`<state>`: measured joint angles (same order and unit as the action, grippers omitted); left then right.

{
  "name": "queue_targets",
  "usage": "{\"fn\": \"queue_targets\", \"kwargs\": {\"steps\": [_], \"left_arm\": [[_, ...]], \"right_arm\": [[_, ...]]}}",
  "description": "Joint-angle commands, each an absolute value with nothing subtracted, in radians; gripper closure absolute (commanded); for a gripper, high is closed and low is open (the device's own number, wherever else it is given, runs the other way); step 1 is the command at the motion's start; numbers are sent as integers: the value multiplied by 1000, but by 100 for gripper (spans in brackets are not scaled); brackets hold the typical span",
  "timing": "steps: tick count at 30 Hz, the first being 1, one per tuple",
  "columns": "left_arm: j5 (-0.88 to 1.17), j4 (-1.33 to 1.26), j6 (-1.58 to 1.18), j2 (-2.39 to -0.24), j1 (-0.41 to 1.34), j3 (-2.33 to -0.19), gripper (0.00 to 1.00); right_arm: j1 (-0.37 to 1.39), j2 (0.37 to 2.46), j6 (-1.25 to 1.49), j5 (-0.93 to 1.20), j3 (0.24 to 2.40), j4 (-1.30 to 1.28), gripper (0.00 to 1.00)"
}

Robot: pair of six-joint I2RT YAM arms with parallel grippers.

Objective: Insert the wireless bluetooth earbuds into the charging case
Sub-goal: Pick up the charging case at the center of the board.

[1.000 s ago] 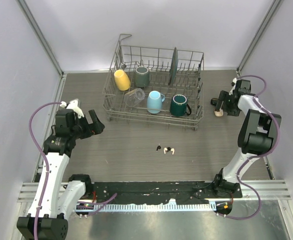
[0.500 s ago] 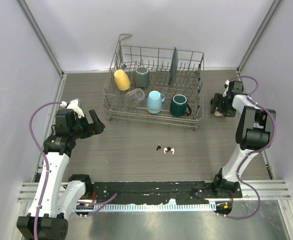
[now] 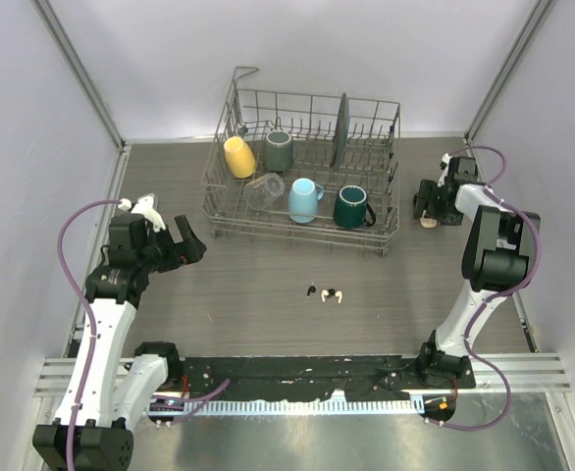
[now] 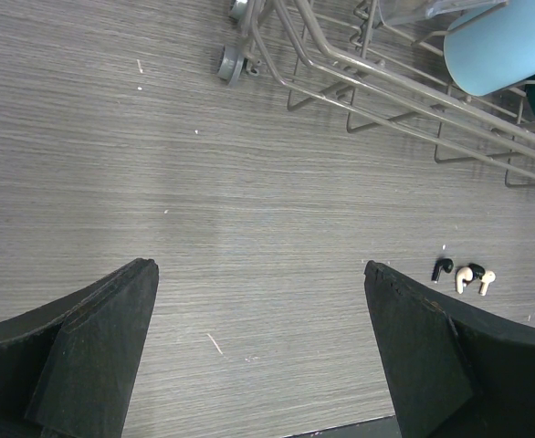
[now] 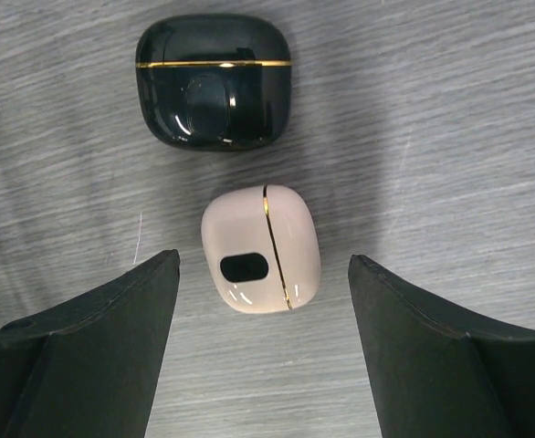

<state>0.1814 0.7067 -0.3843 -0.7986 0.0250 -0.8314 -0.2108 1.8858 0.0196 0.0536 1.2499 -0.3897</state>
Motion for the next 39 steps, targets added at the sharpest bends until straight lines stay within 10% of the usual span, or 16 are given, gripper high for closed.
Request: {"fn": "queue_targets", "kwargs": {"steps": [1,15,25,39], "left_arm": [[201,670,-371,-792,23,-836,0],[198,670,-371,-793,23,-834,0],[204,670,-371,-793,23,-834,0],[210,670,-376,-784,23,-839,0]], "right_arm": [[-206,1919,6,61,1301,-357,20],[-199,1939,5,38,1296,-365,37],[-189,1896,-21,21,1269,-377,29],[-184,1767,43,6,1267,-455,86]]}}
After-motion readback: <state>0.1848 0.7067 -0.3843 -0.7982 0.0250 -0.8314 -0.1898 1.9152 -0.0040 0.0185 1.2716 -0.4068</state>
